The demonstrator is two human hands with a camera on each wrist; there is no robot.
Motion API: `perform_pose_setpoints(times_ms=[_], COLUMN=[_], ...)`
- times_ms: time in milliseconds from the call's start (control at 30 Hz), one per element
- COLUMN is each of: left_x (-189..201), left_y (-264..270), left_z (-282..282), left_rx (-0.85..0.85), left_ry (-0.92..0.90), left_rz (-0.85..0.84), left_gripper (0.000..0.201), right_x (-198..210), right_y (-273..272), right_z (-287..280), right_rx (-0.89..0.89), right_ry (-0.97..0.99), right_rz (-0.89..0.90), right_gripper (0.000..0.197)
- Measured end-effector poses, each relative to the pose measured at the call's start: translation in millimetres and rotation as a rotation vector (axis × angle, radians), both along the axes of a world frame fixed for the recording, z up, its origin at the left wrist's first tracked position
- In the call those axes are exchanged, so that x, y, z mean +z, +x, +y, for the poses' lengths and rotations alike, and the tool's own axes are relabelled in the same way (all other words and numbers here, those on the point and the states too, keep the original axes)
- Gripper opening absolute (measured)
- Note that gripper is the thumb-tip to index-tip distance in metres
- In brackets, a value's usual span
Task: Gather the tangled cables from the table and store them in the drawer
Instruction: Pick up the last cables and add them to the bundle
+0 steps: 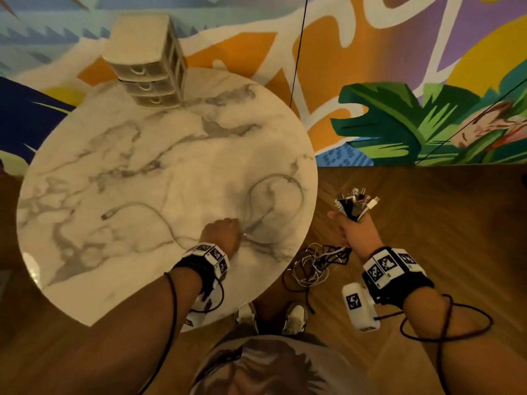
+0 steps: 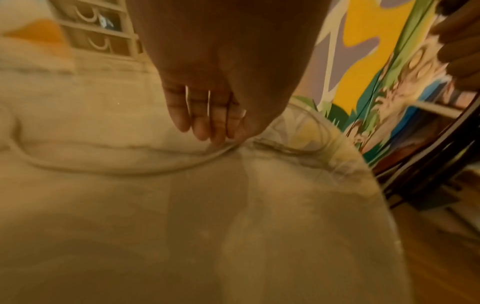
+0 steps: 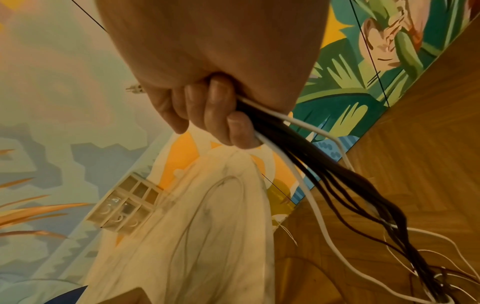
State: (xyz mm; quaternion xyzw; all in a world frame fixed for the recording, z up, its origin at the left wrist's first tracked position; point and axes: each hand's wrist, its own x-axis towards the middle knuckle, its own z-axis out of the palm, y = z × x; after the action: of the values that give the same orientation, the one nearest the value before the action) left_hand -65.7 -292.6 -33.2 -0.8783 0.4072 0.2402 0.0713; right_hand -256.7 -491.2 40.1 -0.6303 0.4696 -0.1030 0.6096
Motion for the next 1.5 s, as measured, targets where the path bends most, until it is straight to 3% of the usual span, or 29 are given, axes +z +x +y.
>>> perform_pose_setpoints(times_ms=[67, 233, 433, 500, 667, 733, 800, 867, 967, 1067, 1167, 1333, 1433, 1500], left_x=[1.4, -6.2, -11.1, -7.2, -1.8, -2.0, -5.2, -5.3, -2.3, -5.1, 0.0, 10.1, 9.6, 13.1], left_y=[-8.2, -20.8, -22.0, -10.9, 73.6, 101.9, 112.9, 111.9, 104.3, 99.0, 92.3, 78.7, 66.3, 54.1], left_z=[-2.0, -0.6, -4.7, -1.5, 51.3, 77.7, 86.8, 80.0, 64.6, 60.6, 64.8, 62.1, 57.1, 46.7], left_rx=[-0.022, -0.328, -0.274, -0.168, 0.517, 0.715, 0.758, 0.749, 0.891, 0.963, 0.957, 0.658, 0.656, 0.672], left_ry=[-0.070, -0.102, -0.138, -0.164, -0.096, -0.025, 0.039, 0.047, -0.041, -0.078, 0.004, 0.194, 0.127, 0.027], left_rz=[-0.032, -0.057, 0.000, -0.002, -0.050, -0.022, 0.048, 0.065, 0.050, 0.042, 0.011, 0.043, 0.121, 0.156], left_gripper=[0.032, 0.034, 0.032, 0.036, 0.032, 0.039, 0.047, 0.040, 0.038, 0.048, 0.054, 0.039, 0.031, 0.038], right_x=[-2.7, -7.1, -15.8, -16.1, -13.9, -12.9, -12.7, -12.1, -11.8, -14.9, -18.5, -23.2, -20.6, -20.3], right_y=[0.9, -0.4, 0.6, 1.6, 0.0, -0.1, 1.3, 4.6, 11.3, 14.7, 15.0, 13.0, 13.7, 15.5], right_z=[0.3, 2.0, 4.3, 5.1, 4.0, 3.3, 4.0, 5.6, 9.1, 10.7, 11.7, 10.8, 13.9, 17.1], right_rx=[0.009, 0.014, 0.007, 0.006, 0.008, 0.006, 0.008, 0.018, 0.048, 0.057, 0.067, 0.091, 0.106, 0.132], right_ry=[-0.003, 0.038, 0.069, 0.072, 0.076, 0.081, 0.085, 0.081, 0.056, 0.051, 0.046, 0.049, 0.052, 0.050], right_rz=[-0.006, 0.000, -0.007, -0.007, -0.004, 0.004, 0.011, 0.014, 0.019, 0.024, 0.020, 0.033, 0.027, 0.026], right_gripper=[0.029, 0.034, 0.035, 0.035, 0.035, 0.034, 0.035, 0.036, 0.034, 0.033, 0.034, 0.034, 0.034, 0.033])
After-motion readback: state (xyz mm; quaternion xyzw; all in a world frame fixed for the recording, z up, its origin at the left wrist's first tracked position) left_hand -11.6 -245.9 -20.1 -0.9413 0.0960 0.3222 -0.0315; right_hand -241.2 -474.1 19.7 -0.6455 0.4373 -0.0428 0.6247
